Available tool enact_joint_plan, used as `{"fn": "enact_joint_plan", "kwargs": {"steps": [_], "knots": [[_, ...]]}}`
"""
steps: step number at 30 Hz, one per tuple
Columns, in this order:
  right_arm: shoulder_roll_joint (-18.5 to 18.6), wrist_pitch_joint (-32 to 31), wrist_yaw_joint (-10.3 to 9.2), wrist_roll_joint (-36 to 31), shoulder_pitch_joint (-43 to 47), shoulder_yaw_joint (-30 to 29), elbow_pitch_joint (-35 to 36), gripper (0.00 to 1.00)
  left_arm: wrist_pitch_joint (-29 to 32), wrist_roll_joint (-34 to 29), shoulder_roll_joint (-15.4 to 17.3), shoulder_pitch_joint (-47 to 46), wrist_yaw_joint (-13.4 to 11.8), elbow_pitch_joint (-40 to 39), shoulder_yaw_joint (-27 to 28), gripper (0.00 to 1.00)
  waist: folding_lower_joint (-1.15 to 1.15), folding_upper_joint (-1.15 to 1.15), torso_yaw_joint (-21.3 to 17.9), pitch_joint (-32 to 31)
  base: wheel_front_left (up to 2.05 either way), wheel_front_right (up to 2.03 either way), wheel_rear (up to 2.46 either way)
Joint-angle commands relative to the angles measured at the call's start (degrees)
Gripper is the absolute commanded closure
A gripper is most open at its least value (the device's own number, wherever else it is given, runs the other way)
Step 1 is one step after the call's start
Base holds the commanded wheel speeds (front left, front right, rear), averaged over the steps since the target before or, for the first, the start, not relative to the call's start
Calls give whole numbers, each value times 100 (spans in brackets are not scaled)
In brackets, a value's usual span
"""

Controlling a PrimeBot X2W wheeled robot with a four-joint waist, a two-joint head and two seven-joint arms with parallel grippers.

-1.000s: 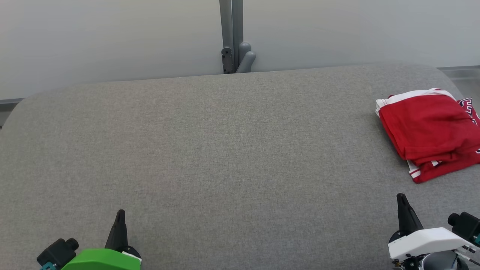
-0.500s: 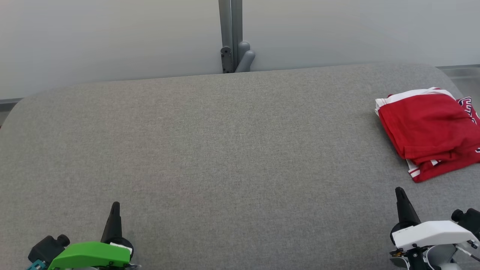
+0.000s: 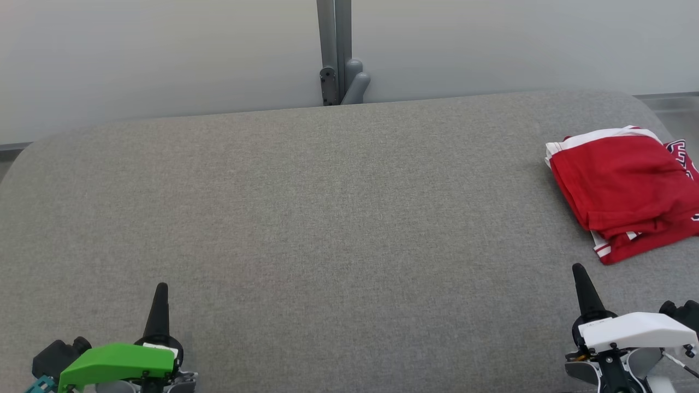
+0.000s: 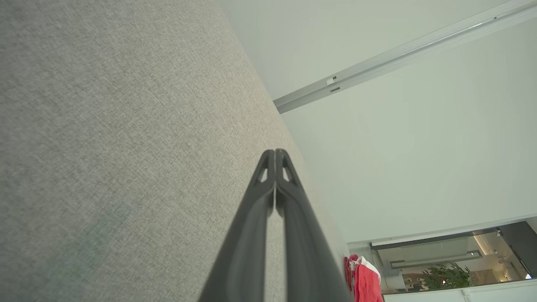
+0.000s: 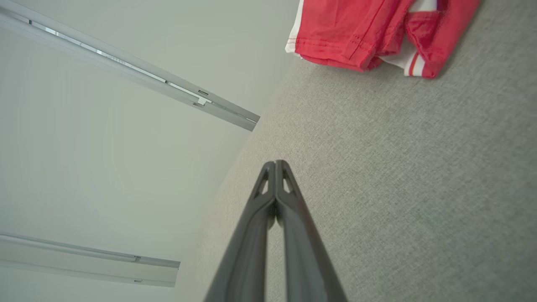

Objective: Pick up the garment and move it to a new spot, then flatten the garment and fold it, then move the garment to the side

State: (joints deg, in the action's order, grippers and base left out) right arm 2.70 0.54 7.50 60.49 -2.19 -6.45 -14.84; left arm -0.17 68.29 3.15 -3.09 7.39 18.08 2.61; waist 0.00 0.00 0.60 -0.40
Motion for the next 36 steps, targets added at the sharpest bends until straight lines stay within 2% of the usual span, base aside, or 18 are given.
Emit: {"fn": "enact_joint_plan", "kwargs": {"steps": [1,36], "knots": [[33,-47,1,238,-124,3,63,100,48,188,11,-146,10,-83,53,100,0,0,-2,2,0,0,0],[31,-497,1,2262,-348,11,72,100,502,1713,-14,-305,15,-294,320,100,0,0,-38,34,0,0,0]]}}
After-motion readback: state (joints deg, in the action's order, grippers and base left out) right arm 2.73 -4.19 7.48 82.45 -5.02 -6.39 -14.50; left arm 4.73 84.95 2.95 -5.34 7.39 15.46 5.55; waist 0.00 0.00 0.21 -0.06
